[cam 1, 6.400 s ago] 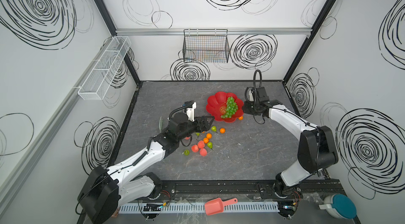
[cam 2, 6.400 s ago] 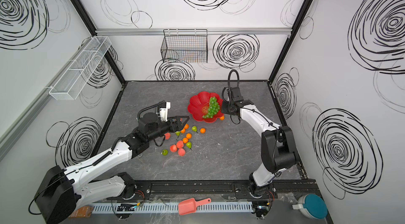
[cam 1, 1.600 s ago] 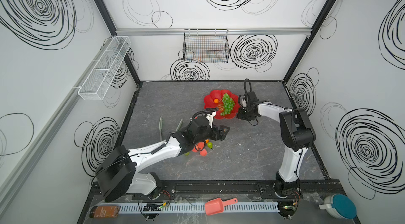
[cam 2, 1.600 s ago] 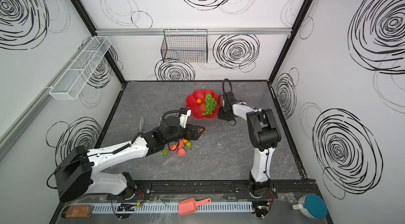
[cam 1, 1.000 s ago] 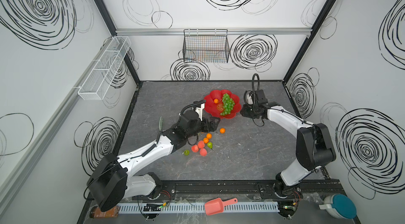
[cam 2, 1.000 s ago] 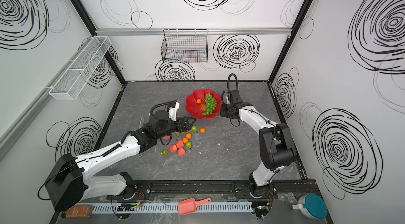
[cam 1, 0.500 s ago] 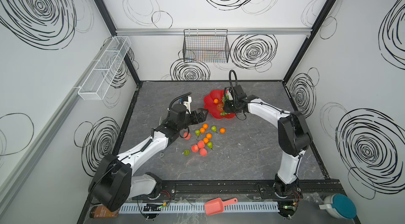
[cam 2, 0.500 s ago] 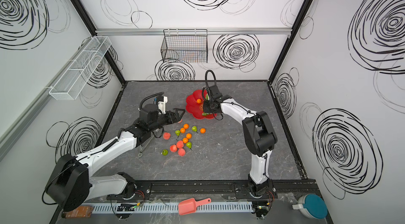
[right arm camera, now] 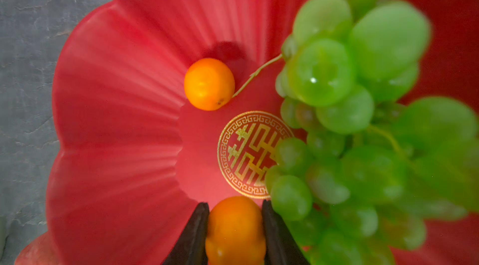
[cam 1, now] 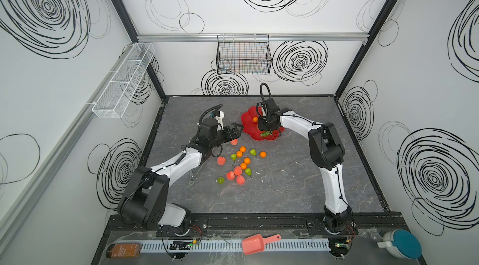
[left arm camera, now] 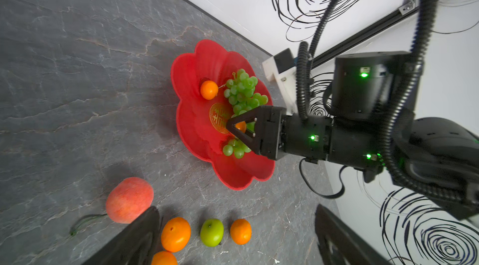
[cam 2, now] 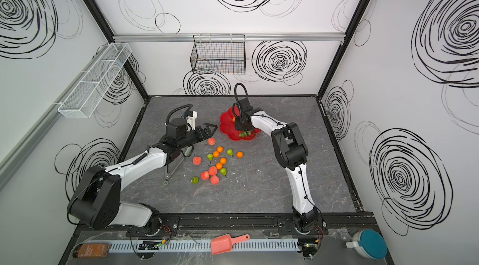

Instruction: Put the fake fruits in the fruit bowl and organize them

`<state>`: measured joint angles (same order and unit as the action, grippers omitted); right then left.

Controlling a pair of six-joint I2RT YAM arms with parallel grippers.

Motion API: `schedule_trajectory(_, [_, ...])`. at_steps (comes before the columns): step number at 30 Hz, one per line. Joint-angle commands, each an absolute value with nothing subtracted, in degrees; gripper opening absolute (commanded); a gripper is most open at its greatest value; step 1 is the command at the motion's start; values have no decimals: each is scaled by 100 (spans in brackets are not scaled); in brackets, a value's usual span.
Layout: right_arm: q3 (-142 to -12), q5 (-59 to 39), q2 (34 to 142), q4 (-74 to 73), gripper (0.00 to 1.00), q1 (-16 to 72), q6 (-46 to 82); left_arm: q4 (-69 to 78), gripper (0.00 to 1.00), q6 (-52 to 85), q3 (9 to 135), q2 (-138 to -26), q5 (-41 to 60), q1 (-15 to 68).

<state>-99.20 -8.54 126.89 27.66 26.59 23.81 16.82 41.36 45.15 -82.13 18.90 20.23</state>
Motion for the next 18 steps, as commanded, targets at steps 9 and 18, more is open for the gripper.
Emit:
schedule_trajectory(9, [-11313, -142, 13613, 3583, 32, 2681, 2156, 2035, 96, 4122, 4693, -8325, 2084, 1995])
schedule_trajectory(18, [-12320, -2, 14151, 4034, 40, 2679, 2063, 1951, 96, 4079, 4641, -8253, 2085, 1989])
